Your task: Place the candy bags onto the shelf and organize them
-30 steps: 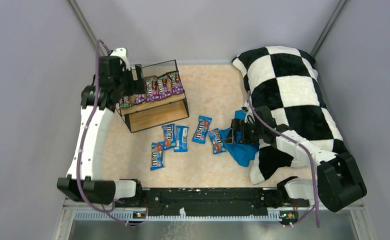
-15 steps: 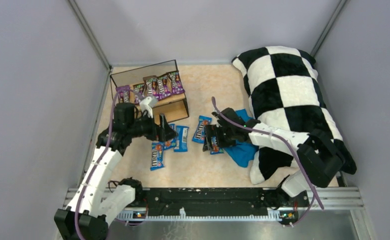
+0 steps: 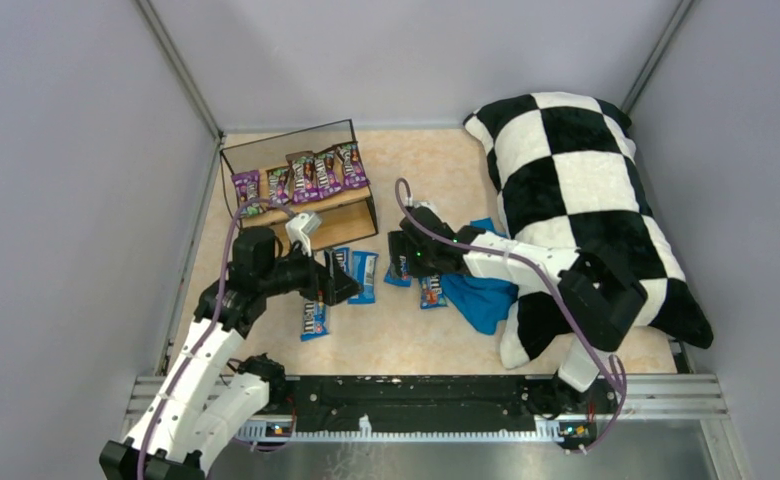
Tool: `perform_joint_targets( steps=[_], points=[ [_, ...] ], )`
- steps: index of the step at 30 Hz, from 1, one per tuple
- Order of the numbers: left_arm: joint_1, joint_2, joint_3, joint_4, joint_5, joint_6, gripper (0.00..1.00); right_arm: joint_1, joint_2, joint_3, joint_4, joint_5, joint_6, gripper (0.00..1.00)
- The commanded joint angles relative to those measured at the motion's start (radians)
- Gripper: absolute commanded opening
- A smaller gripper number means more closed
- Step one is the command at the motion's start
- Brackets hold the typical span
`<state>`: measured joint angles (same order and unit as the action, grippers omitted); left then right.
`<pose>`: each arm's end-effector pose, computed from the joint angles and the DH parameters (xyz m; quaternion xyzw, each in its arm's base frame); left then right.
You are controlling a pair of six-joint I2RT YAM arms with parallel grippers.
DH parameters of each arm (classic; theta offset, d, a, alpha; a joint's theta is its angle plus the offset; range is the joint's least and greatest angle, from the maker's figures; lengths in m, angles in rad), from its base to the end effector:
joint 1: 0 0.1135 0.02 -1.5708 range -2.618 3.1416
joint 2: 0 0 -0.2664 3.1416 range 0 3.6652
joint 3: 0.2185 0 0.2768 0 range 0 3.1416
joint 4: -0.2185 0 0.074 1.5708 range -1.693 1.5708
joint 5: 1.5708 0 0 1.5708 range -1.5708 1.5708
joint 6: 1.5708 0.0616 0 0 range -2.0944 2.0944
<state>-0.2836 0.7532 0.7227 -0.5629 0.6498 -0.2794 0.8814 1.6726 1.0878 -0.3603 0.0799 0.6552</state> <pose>0.1812 -0.0916 0.2786 0.1516 0.8364 -0.3944 0.3491 0.2486 0.2938 0.1696 -0.0951 0.9460 0.1864 0.2475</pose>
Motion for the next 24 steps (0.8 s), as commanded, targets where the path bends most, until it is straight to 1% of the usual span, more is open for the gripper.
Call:
perform_joint_targets(
  steps=[1,5,12,16,21,23,24],
  points=[
    [-0.012,-0.041,-0.012,0.061,-0.048,-0.028,0.98,-0.025,0.099,0.156,0.101,0.139,0.024,0.8],
    [-0.015,-0.044,-0.015,0.066,-0.046,-0.029,0.98,-0.068,0.162,0.149,0.218,0.187,0.071,0.79],
    [-0.015,-0.05,-0.015,0.07,-0.041,-0.027,0.98,-0.075,0.219,0.083,0.387,0.347,0.085,0.79],
    [-0.015,-0.065,-0.016,0.071,-0.045,-0.027,0.98,-0.07,0.264,0.086,0.405,0.368,0.064,0.78],
    [-0.016,-0.071,-0.015,0.068,-0.076,-0.034,0.98,-0.041,0.259,0.05,0.417,0.323,0.027,0.68],
    [-0.016,-0.069,-0.015,0.066,-0.091,-0.038,0.98,-0.03,0.235,0.006,0.449,0.278,0.013,0.59],
    [-0.016,-0.064,-0.015,0.065,-0.097,-0.039,0.98,-0.025,0.221,-0.019,0.477,0.246,0.006,0.56]
  ],
)
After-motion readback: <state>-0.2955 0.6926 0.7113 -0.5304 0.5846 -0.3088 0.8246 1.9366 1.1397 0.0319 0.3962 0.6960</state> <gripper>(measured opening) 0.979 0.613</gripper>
